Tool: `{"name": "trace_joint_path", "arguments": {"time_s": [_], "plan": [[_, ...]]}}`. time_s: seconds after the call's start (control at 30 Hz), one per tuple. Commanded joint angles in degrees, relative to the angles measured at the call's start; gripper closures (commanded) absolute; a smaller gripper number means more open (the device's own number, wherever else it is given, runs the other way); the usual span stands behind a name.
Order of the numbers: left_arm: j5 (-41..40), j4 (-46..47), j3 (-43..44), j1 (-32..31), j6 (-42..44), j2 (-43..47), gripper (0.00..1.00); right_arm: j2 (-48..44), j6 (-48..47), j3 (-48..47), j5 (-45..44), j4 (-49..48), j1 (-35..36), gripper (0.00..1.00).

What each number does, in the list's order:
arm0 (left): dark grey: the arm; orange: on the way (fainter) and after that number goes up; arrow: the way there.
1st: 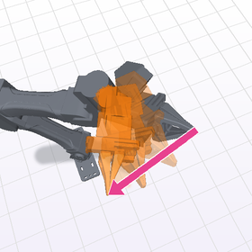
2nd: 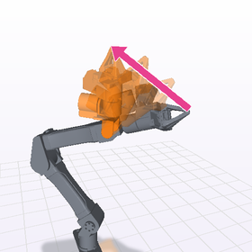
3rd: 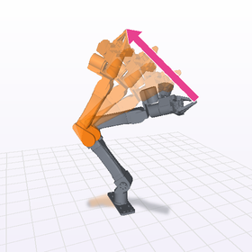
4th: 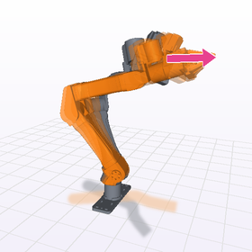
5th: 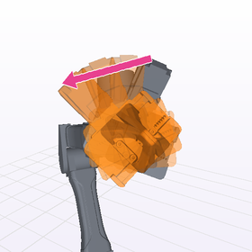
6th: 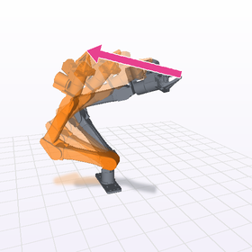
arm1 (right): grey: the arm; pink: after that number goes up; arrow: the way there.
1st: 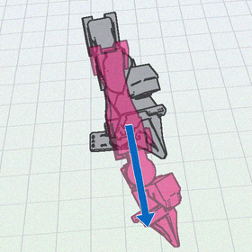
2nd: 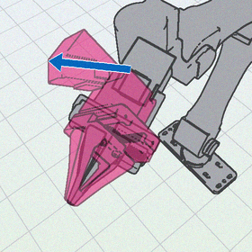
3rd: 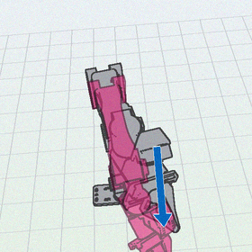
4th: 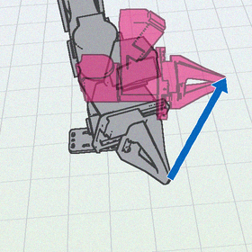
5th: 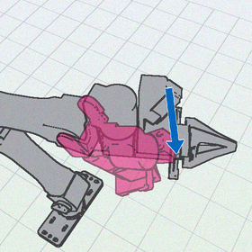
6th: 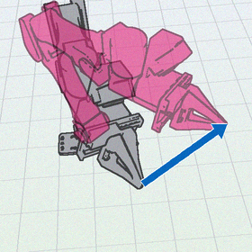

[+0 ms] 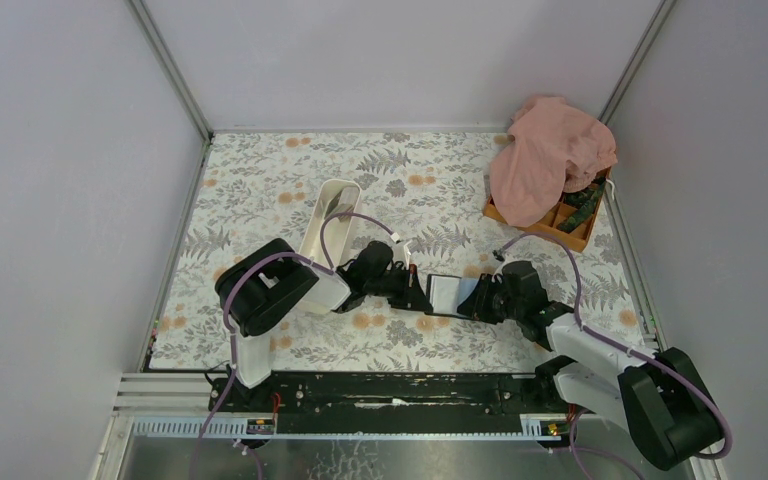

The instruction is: Take the credit cards out of the card holder

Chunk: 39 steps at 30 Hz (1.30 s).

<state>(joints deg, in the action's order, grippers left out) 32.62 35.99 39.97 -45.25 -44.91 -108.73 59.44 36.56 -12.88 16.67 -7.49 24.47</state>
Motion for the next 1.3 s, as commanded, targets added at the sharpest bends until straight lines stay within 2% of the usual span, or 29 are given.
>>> {"name": "trace_joint_path", "arguments": {"time_s": [0.0,0.77,0.87,1.03,1.27], "plan": [[0.3,-0.1,-0.4,0.2,0.9,-1.2,1.0,0.8,0.2,0.9,-0.1,-0.7,0.5,0.76],[0.4,-0.5,-0.5,0.2,1.1,-1.8,1.0,2.1,3.9,5.4,4.6,-13.7,0.6,0.76],[0.4,-0.7,-0.4,0.2,1.2,-1.8,1.0,2.2,4.0,5.6,4.6,-14.6,0.5,0.81],[0.4,-0.7,-0.5,0.2,1.1,-1.9,1.0,1.1,4.1,6.3,4.1,-15.0,0.5,0.98],[0.5,-0.4,-0.6,0.3,1.1,-2.0,1.0,-2.0,3.8,7.3,2.6,-14.0,0.5,1.0]]}}
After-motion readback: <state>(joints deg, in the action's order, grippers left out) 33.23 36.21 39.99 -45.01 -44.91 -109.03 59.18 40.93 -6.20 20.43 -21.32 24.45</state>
